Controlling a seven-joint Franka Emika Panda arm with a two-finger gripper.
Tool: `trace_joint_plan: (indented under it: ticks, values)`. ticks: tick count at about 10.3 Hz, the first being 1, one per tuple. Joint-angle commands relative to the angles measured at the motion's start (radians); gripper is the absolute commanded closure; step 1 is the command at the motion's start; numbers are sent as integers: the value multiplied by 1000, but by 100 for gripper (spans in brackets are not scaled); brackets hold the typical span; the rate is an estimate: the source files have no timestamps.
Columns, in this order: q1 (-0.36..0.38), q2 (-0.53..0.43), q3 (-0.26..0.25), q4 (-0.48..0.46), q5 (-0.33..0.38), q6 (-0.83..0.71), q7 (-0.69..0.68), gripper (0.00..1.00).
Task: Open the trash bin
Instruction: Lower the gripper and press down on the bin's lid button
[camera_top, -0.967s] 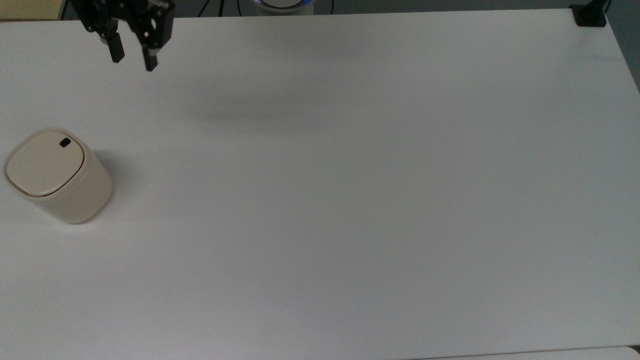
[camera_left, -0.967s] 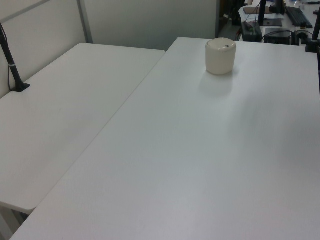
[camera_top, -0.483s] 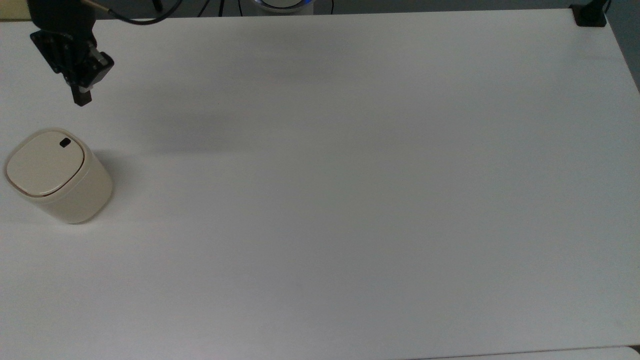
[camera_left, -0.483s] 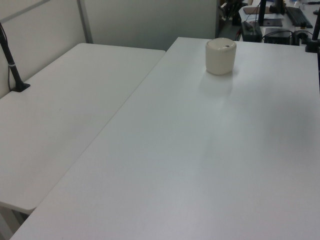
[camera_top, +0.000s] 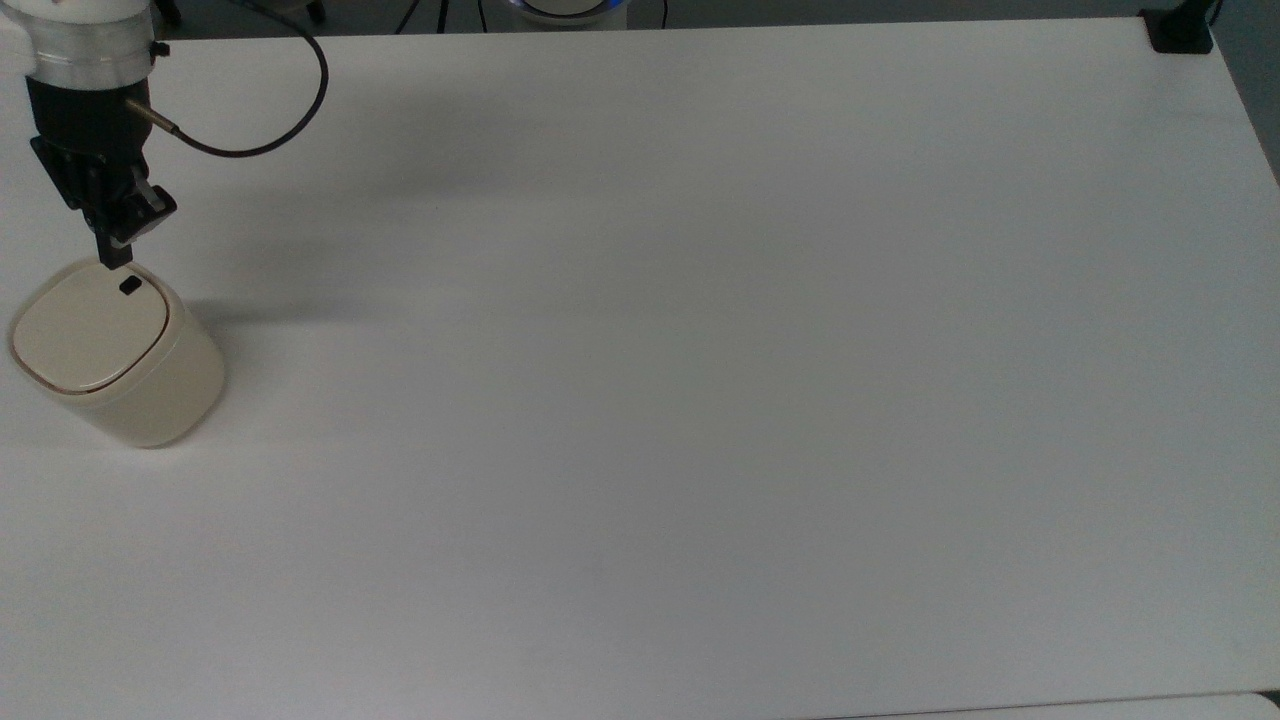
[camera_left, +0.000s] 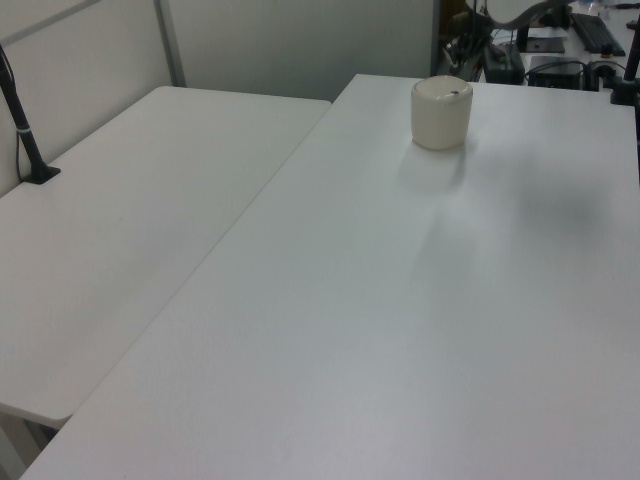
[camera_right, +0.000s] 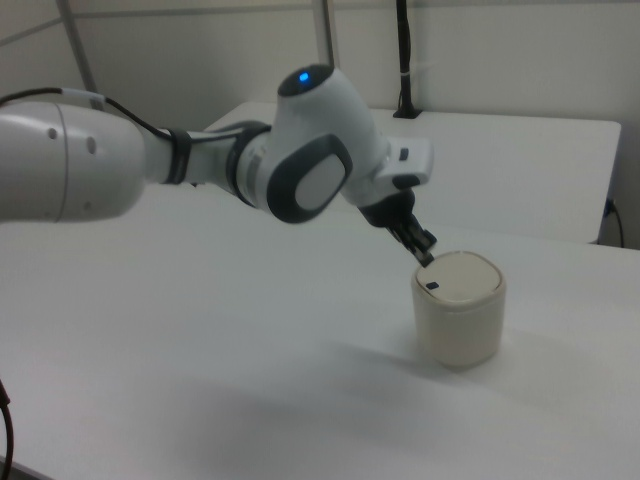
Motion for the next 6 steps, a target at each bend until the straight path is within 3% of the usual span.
trace_joint_plan:
  ticks: [1, 6]
  values:
    - [10, 17, -31, -48, -22, 98, 23, 100]
    - [16, 72, -31, -48, -23, 179, 79, 100]
